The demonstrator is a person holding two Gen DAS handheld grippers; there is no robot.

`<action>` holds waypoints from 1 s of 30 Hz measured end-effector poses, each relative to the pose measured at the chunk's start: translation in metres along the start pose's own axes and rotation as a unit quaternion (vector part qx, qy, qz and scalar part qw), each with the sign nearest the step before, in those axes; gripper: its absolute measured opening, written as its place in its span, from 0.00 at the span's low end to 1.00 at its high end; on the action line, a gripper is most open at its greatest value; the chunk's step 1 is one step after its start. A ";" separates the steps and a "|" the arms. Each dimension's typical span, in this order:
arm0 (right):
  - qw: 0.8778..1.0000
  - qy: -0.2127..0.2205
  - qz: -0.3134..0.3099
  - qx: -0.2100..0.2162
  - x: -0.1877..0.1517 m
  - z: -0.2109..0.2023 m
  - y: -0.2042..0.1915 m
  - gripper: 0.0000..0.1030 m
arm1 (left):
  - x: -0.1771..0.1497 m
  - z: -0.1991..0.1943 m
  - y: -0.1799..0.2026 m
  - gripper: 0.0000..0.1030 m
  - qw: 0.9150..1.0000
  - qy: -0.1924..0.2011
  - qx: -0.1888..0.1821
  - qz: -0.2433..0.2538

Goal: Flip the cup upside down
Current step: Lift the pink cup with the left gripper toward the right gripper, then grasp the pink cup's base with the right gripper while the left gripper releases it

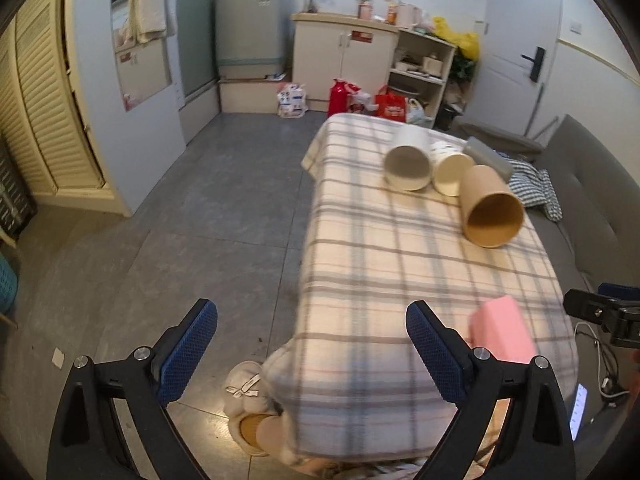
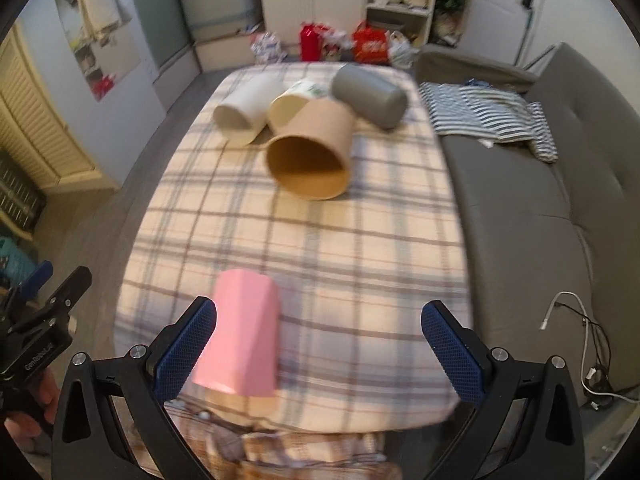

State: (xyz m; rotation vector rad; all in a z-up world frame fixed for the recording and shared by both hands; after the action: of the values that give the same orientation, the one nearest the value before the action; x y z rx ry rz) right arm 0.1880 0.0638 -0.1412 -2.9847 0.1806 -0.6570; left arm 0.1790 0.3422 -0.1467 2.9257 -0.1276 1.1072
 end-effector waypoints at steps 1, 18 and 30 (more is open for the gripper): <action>1.000 -0.016 0.000 0.001 -0.001 0.008 -0.006 1.00 | -0.002 0.004 -0.005 0.95 1.000 -0.005 0.000 -0.004; 0.979 -0.205 -0.005 -0.021 -0.023 0.108 -0.041 0.73 | -0.033 0.036 -0.022 0.95 0.999 -0.048 -0.006 -0.024; 0.991 -0.128 0.014 0.026 -0.002 0.062 -0.033 0.53 | -0.027 0.021 -0.006 0.95 0.999 -0.033 -0.013 -0.008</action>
State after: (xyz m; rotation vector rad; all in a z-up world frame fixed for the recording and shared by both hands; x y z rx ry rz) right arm 0.2156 0.1004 -0.1948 -2.9721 0.1829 -0.2676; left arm 0.1735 0.3489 -0.1798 2.9362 -0.1186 0.9986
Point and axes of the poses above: each gripper's, at about its wrist camera, not at the fingertips, and z roughly the way its jaws point, y to its right, x to its top, the point moved 10 cm from there along z, roughly the way its jaws point, and after that the axes turned 11 degrees about z, right-handed, at the moved point
